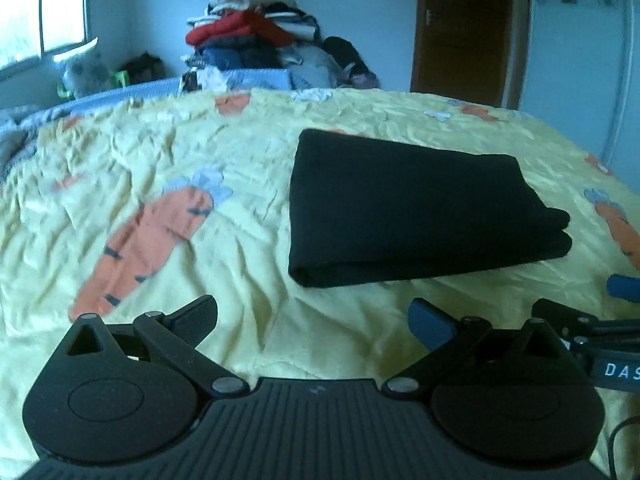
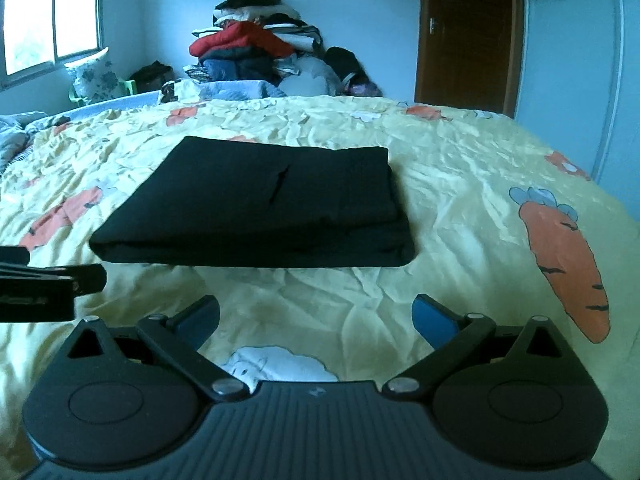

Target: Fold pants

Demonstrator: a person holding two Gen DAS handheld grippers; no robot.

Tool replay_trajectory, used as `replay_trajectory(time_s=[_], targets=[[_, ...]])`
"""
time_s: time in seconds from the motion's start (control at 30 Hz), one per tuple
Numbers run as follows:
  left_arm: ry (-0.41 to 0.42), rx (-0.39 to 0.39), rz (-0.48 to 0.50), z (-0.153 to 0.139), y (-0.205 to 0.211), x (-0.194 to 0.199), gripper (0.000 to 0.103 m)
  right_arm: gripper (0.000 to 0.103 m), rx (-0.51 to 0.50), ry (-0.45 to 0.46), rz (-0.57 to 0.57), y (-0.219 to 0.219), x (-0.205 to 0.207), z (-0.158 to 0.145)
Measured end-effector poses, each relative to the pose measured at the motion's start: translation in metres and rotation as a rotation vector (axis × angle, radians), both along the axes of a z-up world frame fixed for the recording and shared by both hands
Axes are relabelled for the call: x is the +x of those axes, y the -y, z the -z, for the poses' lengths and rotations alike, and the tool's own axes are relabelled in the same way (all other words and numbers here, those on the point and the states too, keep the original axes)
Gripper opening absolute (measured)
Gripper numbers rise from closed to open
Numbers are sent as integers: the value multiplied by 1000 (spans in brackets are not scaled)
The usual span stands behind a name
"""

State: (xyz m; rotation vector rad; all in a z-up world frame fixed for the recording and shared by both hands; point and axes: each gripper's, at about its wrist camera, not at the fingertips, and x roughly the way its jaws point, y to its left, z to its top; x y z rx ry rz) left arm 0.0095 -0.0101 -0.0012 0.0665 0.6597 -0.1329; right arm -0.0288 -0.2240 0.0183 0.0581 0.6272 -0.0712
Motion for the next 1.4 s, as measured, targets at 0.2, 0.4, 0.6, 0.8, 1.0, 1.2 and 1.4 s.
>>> replay_trajectory(time_s=[0.2, 0.4, 0.6, 0.8, 1.0, 1.2, 1.4], targets=[[-8, 89, -73, 21, -6, 13, 102, 103, -7, -43, 21, 0, 11, 18], [-22, 40, -82, 29, -15, 15, 103, 103, -16, -63, 11, -4, 10, 22], [-20, 34, -88, 29, -14, 14, 103, 103, -9, -57, 1, -3, 8, 23], [-38, -6, -89, 30, -21, 17, 103, 103, 4, -51, -6, -2, 6, 23], [-37, -2, -90, 31, -21, 17, 103, 103, 8, -49, -7, -2, 5, 23], [-37, -3, -90, 31, -21, 17, 103, 103, 7, -49, -7, -1, 5, 23], [-37, -3, -90, 31, -21, 17, 103, 103, 7, -49, -7, -1, 5, 23]])
